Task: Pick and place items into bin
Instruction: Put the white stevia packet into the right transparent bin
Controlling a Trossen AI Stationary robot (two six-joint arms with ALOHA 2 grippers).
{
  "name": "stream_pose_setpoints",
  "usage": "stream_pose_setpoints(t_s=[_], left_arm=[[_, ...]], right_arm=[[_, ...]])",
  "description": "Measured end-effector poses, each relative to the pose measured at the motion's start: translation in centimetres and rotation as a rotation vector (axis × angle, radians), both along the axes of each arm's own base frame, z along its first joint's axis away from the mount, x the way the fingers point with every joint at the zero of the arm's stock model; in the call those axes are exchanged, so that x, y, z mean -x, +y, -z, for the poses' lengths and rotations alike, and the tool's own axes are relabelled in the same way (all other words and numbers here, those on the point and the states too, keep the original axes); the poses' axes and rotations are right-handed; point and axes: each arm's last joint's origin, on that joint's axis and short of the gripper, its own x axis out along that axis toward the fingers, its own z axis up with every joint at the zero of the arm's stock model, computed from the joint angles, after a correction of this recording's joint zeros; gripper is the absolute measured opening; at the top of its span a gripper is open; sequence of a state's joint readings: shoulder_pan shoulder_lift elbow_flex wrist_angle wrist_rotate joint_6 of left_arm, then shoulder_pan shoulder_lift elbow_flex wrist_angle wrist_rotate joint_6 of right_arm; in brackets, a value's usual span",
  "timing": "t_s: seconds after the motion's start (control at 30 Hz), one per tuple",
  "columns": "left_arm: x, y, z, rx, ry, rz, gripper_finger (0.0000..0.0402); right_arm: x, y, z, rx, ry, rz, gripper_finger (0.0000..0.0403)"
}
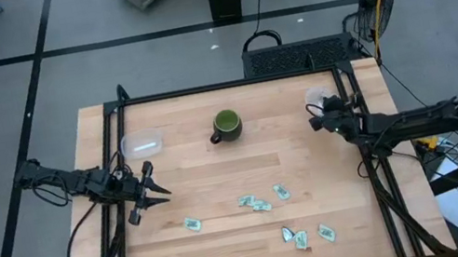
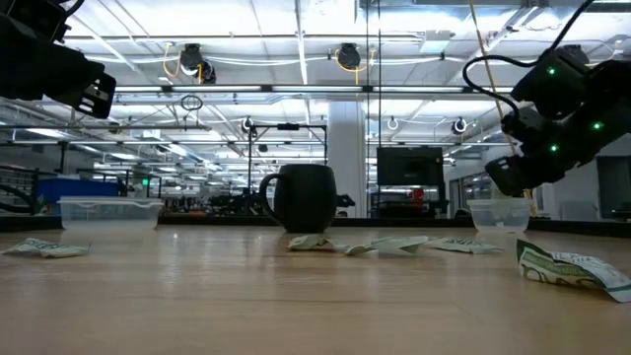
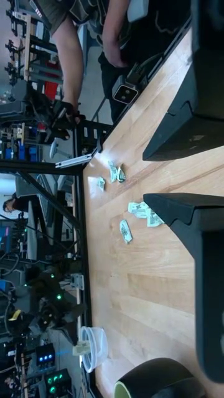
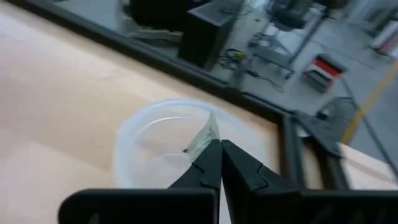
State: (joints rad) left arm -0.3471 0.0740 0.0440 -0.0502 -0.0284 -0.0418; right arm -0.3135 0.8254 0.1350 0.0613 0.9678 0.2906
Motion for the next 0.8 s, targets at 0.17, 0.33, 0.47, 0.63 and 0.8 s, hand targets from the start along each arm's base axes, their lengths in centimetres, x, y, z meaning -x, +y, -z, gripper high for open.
stream_pose_setpoints(t_s=[0.17,0.33,0.47,0.63,0.8], left_arm=[[0.0,0.0,0.0,0.000,0.000,0.000,0.0097],[0.0,0.0,0.0,0.000,0.000,0.000,0.0097],[0.0,0.0,0.0,0.000,0.000,0.000,0.0097],[0.0,0.0,0.0,0.000,0.000,0.000,0.0097],[0.0,0.0,0.0,0.000,0.000,0.000,0.0097]], right_arm=[[-0.3,0.0,0.0,-0.010,-0.036,-0.055,0.0002],[-0.3,-0.1,-0.2,0.022,-0.033,-0.036,0.0027],[-0.3,-0.1,-0.2,0.031,-0.030,-0.021,0.0060],[-0.5,0.1,-0.4,0.035,-0.062,-0.042,0.0099],[-1.7,0.6,-1.9,0.036,-0.256,-0.209,0.0123]])
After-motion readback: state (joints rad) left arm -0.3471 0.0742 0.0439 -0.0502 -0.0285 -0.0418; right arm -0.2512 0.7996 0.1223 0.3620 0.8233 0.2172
